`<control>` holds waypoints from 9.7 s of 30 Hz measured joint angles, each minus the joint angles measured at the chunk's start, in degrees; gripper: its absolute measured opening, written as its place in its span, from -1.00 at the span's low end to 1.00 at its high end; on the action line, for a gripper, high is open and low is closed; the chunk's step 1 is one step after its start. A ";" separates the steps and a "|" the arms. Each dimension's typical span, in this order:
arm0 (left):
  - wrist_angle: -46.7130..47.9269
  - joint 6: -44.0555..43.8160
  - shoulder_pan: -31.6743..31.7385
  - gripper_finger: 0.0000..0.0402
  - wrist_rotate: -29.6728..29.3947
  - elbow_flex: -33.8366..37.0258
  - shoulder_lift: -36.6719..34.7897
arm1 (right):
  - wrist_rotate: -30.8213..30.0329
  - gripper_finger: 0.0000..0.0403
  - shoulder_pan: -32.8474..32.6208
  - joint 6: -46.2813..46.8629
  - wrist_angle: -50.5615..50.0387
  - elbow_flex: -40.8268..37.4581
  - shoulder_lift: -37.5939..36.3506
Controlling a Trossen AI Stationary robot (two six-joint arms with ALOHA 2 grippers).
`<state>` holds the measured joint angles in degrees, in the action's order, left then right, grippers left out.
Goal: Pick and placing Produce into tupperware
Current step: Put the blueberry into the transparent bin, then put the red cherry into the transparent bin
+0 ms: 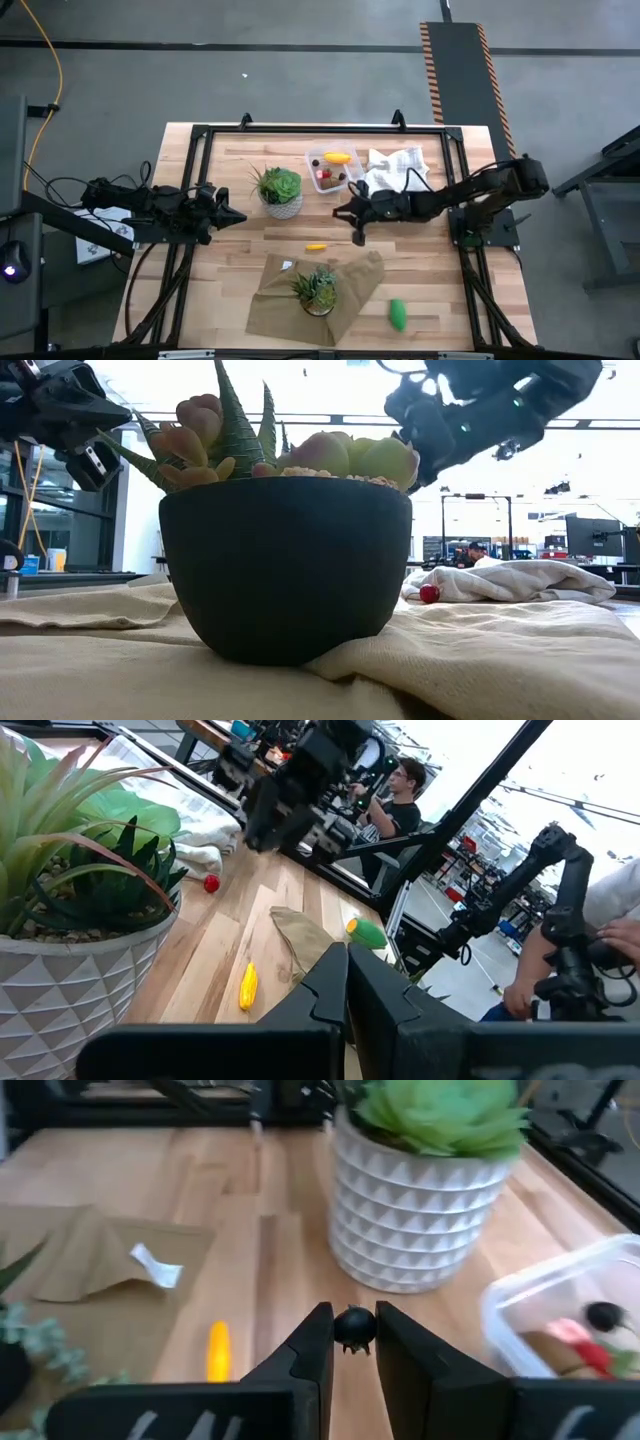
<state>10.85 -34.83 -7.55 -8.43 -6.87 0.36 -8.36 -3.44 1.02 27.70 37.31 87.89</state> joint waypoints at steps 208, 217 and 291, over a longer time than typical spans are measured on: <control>0.00 0.00 0.02 -1.00 -0.01 0.02 0.00 | -56.12 -0.51 -29.30 61.96 -26.50 3.07 18.57; 0.00 0.00 0.00 -1.00 0.00 0.02 0.00 | -56.57 -0.51 -28.42 61.96 -26.61 3.07 19.46; 0.00 0.00 0.01 -1.00 0.00 0.02 0.00 | -53.05 -0.20 -21.61 64.57 -24.81 3.07 23.88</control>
<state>10.85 -34.83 -7.54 -8.43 -6.85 0.36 -61.41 -25.06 65.58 2.90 40.38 111.77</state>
